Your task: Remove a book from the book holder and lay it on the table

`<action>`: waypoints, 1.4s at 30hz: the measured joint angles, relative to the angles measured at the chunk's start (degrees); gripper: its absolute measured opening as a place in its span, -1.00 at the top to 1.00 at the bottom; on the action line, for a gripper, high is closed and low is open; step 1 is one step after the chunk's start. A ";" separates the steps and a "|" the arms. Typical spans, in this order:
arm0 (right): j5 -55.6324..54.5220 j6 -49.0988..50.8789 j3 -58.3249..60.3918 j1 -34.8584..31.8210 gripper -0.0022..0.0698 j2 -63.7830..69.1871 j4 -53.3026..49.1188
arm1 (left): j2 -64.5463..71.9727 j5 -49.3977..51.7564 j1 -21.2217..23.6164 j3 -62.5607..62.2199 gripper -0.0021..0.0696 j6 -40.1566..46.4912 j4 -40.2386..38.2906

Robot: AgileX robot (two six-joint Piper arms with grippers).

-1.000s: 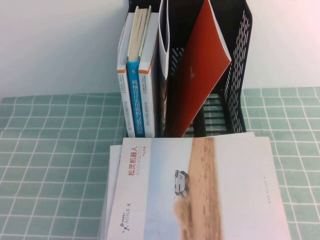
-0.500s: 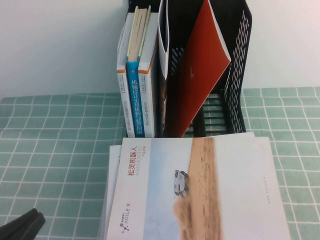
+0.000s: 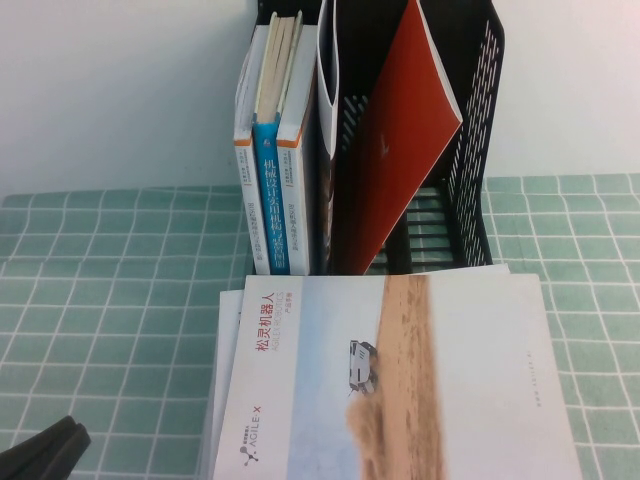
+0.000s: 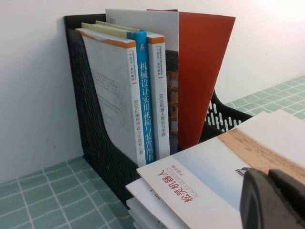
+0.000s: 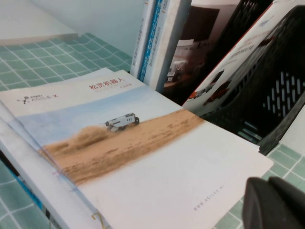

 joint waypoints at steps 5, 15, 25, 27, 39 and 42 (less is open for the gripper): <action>0.00 0.00 0.00 0.00 0.94 0.00 0.00 | 0.00 0.00 0.00 0.00 0.95 0.00 0.00; -0.08 0.20 0.00 0.00 0.95 0.00 0.00 | -1.31 1.83 11.26 1.17 0.95 0.52 -8.10; -0.22 0.20 0.00 0.00 0.95 -0.10 0.00 | -7.59 1.90 35.38 7.53 0.95 8.45 -15.48; -0.36 0.20 0.00 0.00 0.95 -0.09 0.00 | -7.72 2.41 36.39 8.90 0.95 9.20 -16.13; -0.42 0.20 0.05 0.00 0.95 -0.09 0.00 | -7.85 13.57 32.45 9.38 0.95 12.58 -17.95; -0.42 0.20 0.05 0.00 0.95 -0.09 0.00 | -7.85 13.57 31.71 9.38 0.95 12.67 -18.07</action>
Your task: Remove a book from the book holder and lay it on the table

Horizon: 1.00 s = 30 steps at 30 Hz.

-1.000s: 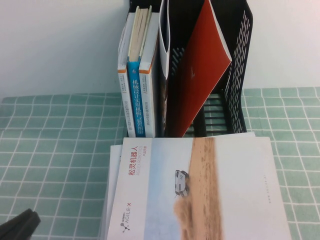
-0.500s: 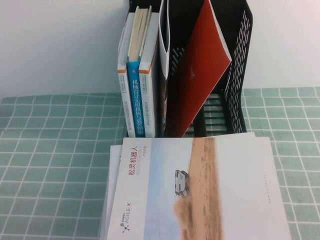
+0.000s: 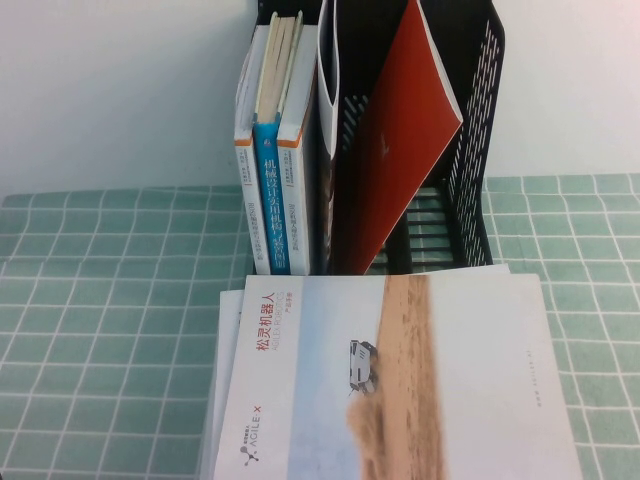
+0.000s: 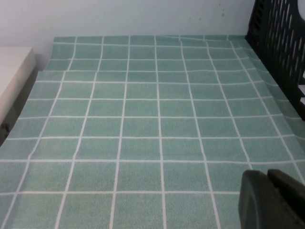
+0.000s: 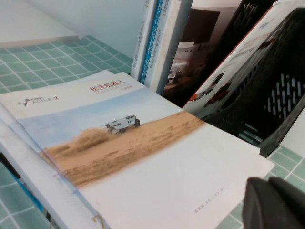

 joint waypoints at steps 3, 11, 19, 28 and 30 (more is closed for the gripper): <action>0.00 0.00 0.00 0.00 0.95 0.00 0.00 | 0.00 0.09 -0.23 0.00 0.95 0.00 0.00; 0.00 0.00 0.00 0.00 0.95 0.00 0.00 | 0.00 0.09 -0.23 0.00 0.95 0.00 0.00; 0.00 0.00 0.00 0.00 0.95 0.00 0.00 | 0.00 0.13 -0.23 0.00 0.95 0.14 0.00; -0.33 0.45 0.00 -8.08 0.95 -2.09 -2.58 | 0.00 0.13 -0.23 0.00 0.95 0.32 0.00; -0.33 0.58 0.00 -13.85 0.95 -3.20 -2.71 | 0.00 0.13 -0.23 0.00 0.95 0.32 0.00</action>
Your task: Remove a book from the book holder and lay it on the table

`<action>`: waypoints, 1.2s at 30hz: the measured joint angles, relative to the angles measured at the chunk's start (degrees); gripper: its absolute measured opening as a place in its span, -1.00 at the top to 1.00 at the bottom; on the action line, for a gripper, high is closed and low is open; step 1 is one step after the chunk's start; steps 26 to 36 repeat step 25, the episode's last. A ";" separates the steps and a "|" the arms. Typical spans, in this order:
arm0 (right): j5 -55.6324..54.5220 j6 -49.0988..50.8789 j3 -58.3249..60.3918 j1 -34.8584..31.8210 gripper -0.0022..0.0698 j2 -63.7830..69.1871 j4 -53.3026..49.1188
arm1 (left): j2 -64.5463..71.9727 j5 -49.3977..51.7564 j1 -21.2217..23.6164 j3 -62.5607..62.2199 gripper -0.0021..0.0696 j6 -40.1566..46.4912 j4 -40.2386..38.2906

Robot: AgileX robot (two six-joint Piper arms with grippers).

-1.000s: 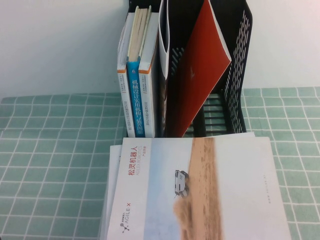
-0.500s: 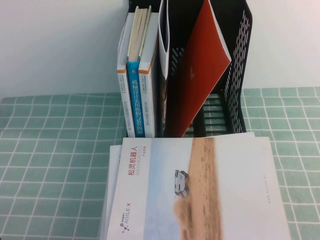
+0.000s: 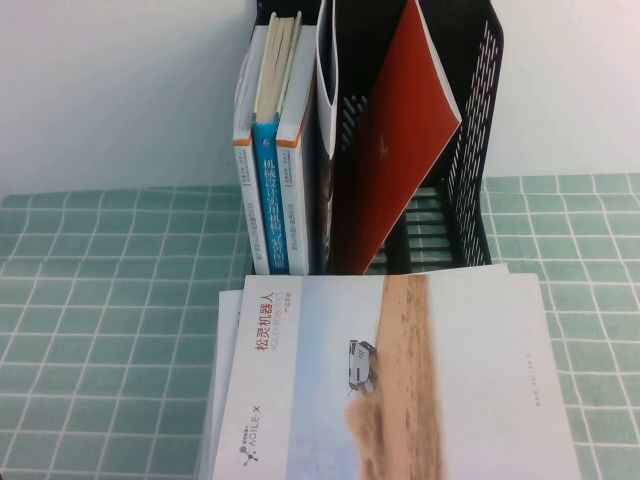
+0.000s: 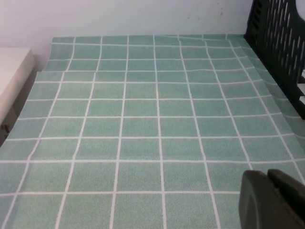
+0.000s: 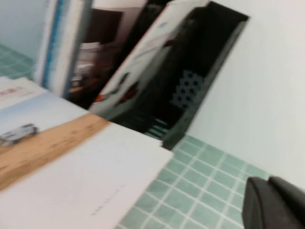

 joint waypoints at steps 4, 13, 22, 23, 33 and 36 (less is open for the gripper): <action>0.00 -0.69 0.38 -14.41 0.95 -3.28 0.62 | 0.00 0.09 0.00 0.00 0.95 0.00 0.00; -2.49 -5.12 10.75 -35.25 0.95 -4.84 10.41 | 0.00 0.09 0.00 0.00 0.95 0.00 0.00; 2.81 -10.79 13.34 -36.57 0.95 -4.84 17.13 | 0.00 0.20 0.00 0.00 0.95 0.25 -0.22; 2.81 -11.17 13.34 -36.57 0.95 -4.84 17.28 | 0.00 0.20 0.00 0.00 0.95 0.25 -0.22; 2.81 -11.41 13.34 -36.57 0.95 -4.84 17.50 | 0.00 0.20 0.00 0.00 0.95 0.25 -0.22; 2.81 -11.41 13.34 -36.57 0.95 -4.84 17.50 | 0.00 0.20 0.00 0.00 0.95 0.25 -0.22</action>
